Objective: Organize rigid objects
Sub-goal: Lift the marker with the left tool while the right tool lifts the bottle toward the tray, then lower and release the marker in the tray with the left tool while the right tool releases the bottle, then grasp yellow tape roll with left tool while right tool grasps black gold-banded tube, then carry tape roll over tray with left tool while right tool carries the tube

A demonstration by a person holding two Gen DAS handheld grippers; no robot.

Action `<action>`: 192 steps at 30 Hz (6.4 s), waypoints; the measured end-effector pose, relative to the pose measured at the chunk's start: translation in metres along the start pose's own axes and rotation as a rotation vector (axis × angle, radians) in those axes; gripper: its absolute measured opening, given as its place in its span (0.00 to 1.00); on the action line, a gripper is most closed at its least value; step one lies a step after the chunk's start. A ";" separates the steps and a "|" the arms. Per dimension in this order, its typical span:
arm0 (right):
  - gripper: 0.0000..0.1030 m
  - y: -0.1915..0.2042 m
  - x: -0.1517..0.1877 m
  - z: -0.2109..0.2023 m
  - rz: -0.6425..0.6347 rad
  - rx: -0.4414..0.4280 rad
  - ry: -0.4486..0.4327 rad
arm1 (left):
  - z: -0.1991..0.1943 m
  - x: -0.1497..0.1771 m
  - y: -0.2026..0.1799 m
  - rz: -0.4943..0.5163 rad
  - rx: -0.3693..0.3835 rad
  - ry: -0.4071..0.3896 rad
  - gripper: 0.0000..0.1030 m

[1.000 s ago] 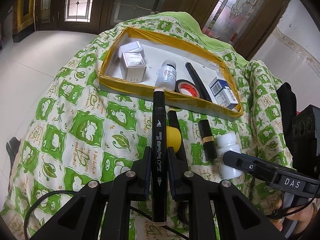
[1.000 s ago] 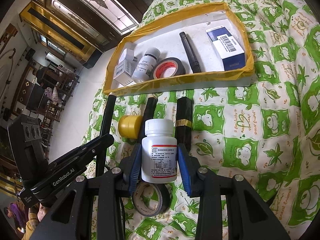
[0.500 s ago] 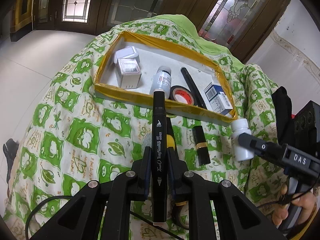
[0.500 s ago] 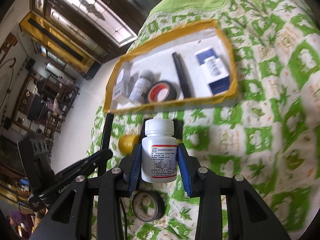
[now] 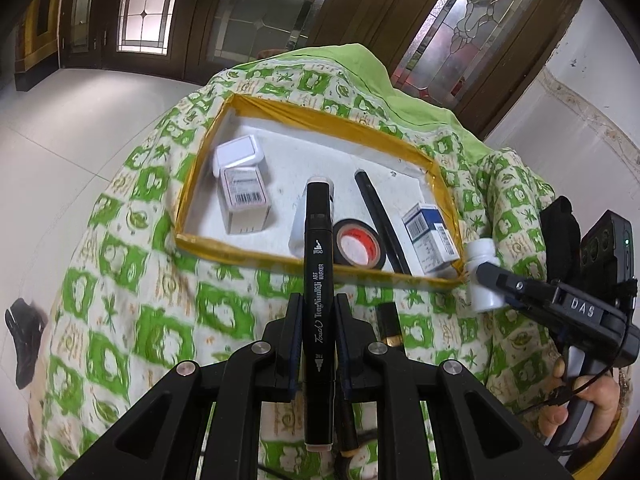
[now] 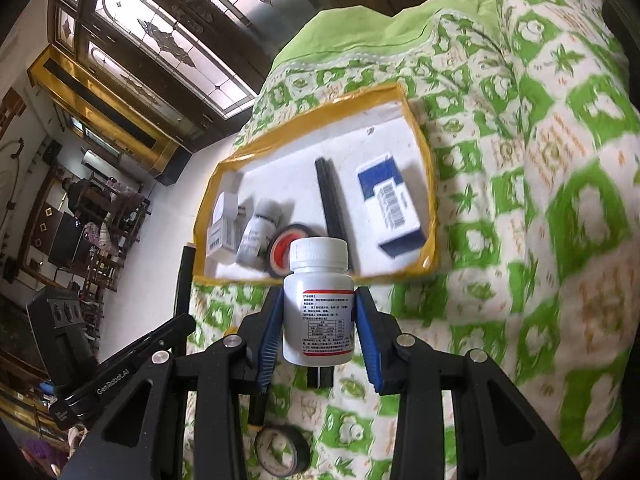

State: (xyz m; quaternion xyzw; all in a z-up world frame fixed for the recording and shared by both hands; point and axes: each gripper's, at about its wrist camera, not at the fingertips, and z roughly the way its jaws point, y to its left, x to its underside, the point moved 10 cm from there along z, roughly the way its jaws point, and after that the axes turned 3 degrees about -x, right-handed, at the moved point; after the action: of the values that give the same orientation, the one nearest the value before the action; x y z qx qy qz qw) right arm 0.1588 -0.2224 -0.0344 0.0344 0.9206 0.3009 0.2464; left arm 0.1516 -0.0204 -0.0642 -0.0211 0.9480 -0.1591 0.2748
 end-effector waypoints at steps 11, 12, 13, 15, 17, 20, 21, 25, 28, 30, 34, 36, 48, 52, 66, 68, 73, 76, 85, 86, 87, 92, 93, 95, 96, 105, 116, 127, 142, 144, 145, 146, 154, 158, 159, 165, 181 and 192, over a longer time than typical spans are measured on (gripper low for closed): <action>0.34 -0.021 -0.065 0.007 0.054 0.027 -0.075 | 0.022 -0.044 0.002 -0.006 -0.010 0.002 0.14; 0.34 -0.021 -0.069 0.009 0.053 0.029 -0.077 | 0.025 -0.049 0.001 -0.002 -0.013 0.002 0.14; 0.34 -0.020 -0.072 0.012 0.050 0.032 -0.079 | 0.027 -0.052 0.001 0.001 -0.015 0.002 0.14; 0.34 -0.020 -0.078 0.017 0.040 0.040 -0.080 | 0.034 -0.059 0.001 0.009 -0.021 0.007 0.14; 0.34 -0.019 -0.082 0.023 0.027 0.046 -0.076 | 0.042 -0.064 0.001 0.017 -0.028 0.013 0.14; 0.34 -0.018 -0.089 0.033 0.001 0.060 -0.070 | 0.055 -0.068 0.004 0.030 -0.048 0.024 0.14; 0.34 -0.018 -0.093 0.036 -0.008 0.064 -0.071 | 0.059 -0.069 0.006 0.031 -0.056 0.027 0.14; 0.34 -0.017 -0.112 0.045 -0.042 0.077 -0.080 | 0.068 -0.073 0.017 0.024 -0.081 0.015 0.14; 0.34 -0.020 -0.124 0.056 -0.059 0.090 -0.078 | 0.076 -0.072 0.023 0.028 -0.092 0.029 0.14; 0.34 -0.023 -0.127 0.066 -0.054 0.097 -0.065 | 0.081 -0.071 0.024 0.032 -0.092 0.038 0.14; 0.34 -0.032 -0.126 0.085 -0.047 0.127 -0.035 | 0.087 -0.074 0.021 0.058 -0.095 0.034 0.14; 0.34 -0.036 -0.124 0.093 -0.055 0.147 -0.019 | 0.090 -0.076 0.019 0.070 -0.100 0.033 0.14; 0.34 -0.043 -0.118 0.112 -0.115 0.204 0.005 | 0.107 -0.075 0.018 0.090 -0.147 0.057 0.14; 0.36 -0.041 -0.121 0.112 -0.109 0.189 -0.011 | 0.104 -0.073 0.019 0.076 -0.136 0.063 0.15; 0.63 -0.021 -0.106 0.035 -0.007 0.050 -0.196 | 0.027 -0.020 0.014 0.033 -0.074 -0.050 0.70; 0.67 -0.019 -0.096 0.024 -0.007 0.047 -0.213 | 0.025 -0.001 0.014 0.059 -0.099 -0.039 0.71; 0.76 -0.016 -0.063 -0.001 -0.021 0.063 -0.245 | 0.023 0.026 0.008 0.083 -0.108 -0.004 0.71; 0.77 -0.017 -0.036 -0.003 -0.012 0.065 -0.212 | 0.019 0.030 0.007 0.069 -0.106 -0.022 0.71; 0.77 -0.005 0.021 0.019 0.000 0.003 -0.063 | 0.017 0.042 0.027 -0.059 -0.097 0.005 0.71; 0.77 -0.005 0.024 0.021 -0.002 0.002 -0.052 | 0.017 0.042 0.029 -0.073 -0.095 0.006 0.71; 0.77 -0.004 0.028 0.025 0.000 0.000 -0.032 | 0.017 0.042 0.031 -0.082 -0.091 0.007 0.71; 0.72 -0.004 0.040 0.038 0.012 -0.007 0.026 | 0.019 0.044 0.030 -0.084 -0.088 0.014 0.71; 0.69 -0.003 0.042 0.040 0.009 -0.009 0.037 | 0.020 0.045 0.028 -0.072 -0.090 0.016 0.71; 0.62 -0.001 0.047 0.044 0.004 -0.018 0.055 | 0.022 0.045 0.023 -0.045 -0.094 0.020 0.71; 0.58 0.001 0.049 0.046 -0.002 -0.021 0.065 | 0.023 0.046 0.021 -0.031 -0.097 0.022 0.71; 0.56 0.008 0.056 0.052 -0.019 -0.014 0.086 | 0.040 0.048 -0.001 0.114 -0.152 0.030 0.71; 0.55 0.006 0.064 0.079 0.014 -0.017 0.155 | 0.042 0.051 0.004 0.086 -0.142 0.051 0.33; 0.37 0.005 0.062 0.105 -0.083 0.083 0.183 | 0.046 0.060 0.009 0.060 -0.141 0.101 0.33; 0.19 0.015 0.062 0.084 -0.132 0.076 0.152 | 0.039 0.054 0.009 0.040 -0.126 0.066 0.33; 0.19 0.012 0.064 0.084 -0.126 0.082 0.158 | 0.039 0.054 0.009 0.040 -0.128 0.067 0.33; 0.19 0.011 0.064 0.084 -0.124 0.083 0.159 | 0.039 0.054 0.009 0.041 -0.129 0.067 0.33; 0.19 0.011 0.064 0.084 -0.123 0.084 0.159 | 0.039 0.054 0.009 0.044 -0.129 0.067 0.33; 0.19 0.011 0.065 0.084 -0.125 0.084 0.159 | 0.040 0.055 0.008 0.057 -0.140 0.065 0.33; 0.19 0.011 0.065 0.084 -0.125 0.085 0.159 | 0.040 0.055 0.006 0.065 -0.145 0.063 0.33; 0.19 0.011 0.065 0.083 -0.125 0.085 0.159 | 0.040 0.055 0.006 0.066 -0.145 0.063 0.33; 0.19 0.011 0.065 0.084 -0.125 0.085 0.159 | 0.040 0.054 0.006 0.068 -0.147 0.061 0.33; 0.19 0.012 0.054 0.069 -0.101 0.049 0.116 | 0.027 0.044 0.025 -0.053 -0.101 0.017 0.33; 0.19 -0.002 0.016 0.021 -0.056 0.028 -0.031 | 0.008 0.034 0.047 -0.186 -0.060 -0.043 0.33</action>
State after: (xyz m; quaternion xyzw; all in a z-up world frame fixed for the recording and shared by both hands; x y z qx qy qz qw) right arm 0.1548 -0.2091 -0.0569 0.0167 0.9214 0.2806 0.2685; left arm 0.1296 0.0179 -0.1030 -0.1207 0.9402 -0.1550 0.2781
